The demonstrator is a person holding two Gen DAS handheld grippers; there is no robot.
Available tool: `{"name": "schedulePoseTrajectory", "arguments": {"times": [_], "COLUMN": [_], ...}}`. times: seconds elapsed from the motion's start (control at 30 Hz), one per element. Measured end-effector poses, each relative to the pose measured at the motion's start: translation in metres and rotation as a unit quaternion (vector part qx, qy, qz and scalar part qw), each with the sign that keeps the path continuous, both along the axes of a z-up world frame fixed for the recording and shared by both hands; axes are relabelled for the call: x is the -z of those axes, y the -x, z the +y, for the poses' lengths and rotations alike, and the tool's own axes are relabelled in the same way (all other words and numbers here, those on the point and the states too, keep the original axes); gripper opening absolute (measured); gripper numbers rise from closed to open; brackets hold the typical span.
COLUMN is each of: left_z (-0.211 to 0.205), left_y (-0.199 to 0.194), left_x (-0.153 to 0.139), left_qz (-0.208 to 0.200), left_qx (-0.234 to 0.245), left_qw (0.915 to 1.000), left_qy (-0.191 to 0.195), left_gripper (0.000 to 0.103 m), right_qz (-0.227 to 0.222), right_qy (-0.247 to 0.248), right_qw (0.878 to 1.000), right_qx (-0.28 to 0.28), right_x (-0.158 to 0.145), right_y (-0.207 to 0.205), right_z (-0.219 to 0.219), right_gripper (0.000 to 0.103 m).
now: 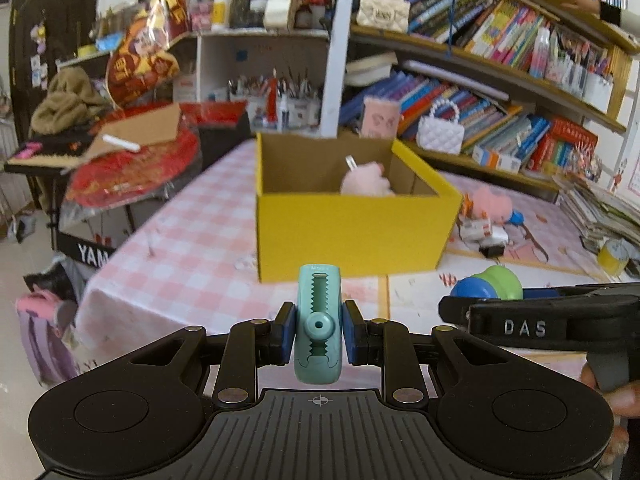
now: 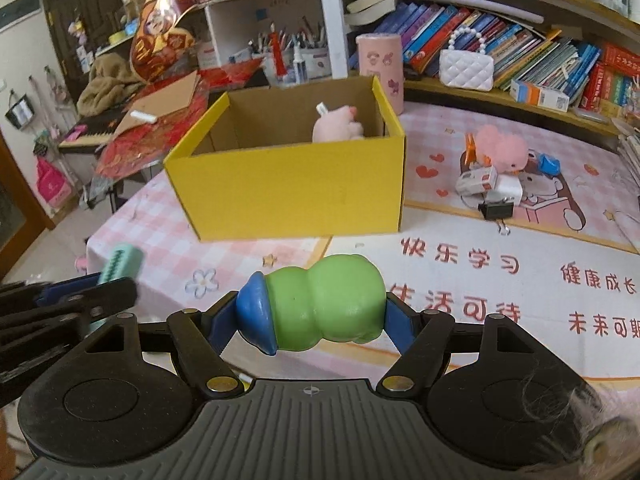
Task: Organize objects
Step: 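Carry the mint-green toy and the gourd toy over the yellow box with both tools, then open both tools to drop the mint-green toy and the gourd toy into the box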
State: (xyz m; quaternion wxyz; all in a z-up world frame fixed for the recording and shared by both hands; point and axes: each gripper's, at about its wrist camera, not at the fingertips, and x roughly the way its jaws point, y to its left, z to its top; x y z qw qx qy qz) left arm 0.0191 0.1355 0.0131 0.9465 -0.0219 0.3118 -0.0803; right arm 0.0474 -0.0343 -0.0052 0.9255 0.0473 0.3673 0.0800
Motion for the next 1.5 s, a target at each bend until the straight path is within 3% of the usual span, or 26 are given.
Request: {"name": "schedulePoseTrajectory", "arguments": {"times": [0.4, 0.67, 1.07, 1.5], "left_z": [0.002, -0.011, -0.039, -0.054], "left_y": [-0.055, -0.104, -0.172, -0.212], "left_x": [-0.028, -0.036, -0.012, 0.015], "left_qz": [-0.053, -0.072, -0.034, 0.004], "left_qx": [0.008, 0.011, 0.007, -0.007], "left_qw": [0.9985, 0.9973, 0.9988, 0.9975], "left_qy": [0.006, 0.000, -0.034, -0.071], "left_gripper": [0.023, 0.023, 0.023, 0.023], "right_qz": [-0.064, -0.082, -0.077, -0.031], "right_qy": [0.014, 0.007, -0.001, -0.007], "right_qw": [0.998, 0.996, 0.997, 0.998], "right_qx": [0.017, 0.019, -0.019, -0.055], "right_x": [-0.038, -0.048, -0.043, -0.016], "right_y": [-0.040, -0.101, -0.185, -0.231], "right_z": [-0.006, -0.017, -0.021, -0.023], "right_gripper": [0.072, 0.072, 0.072, 0.072]}}
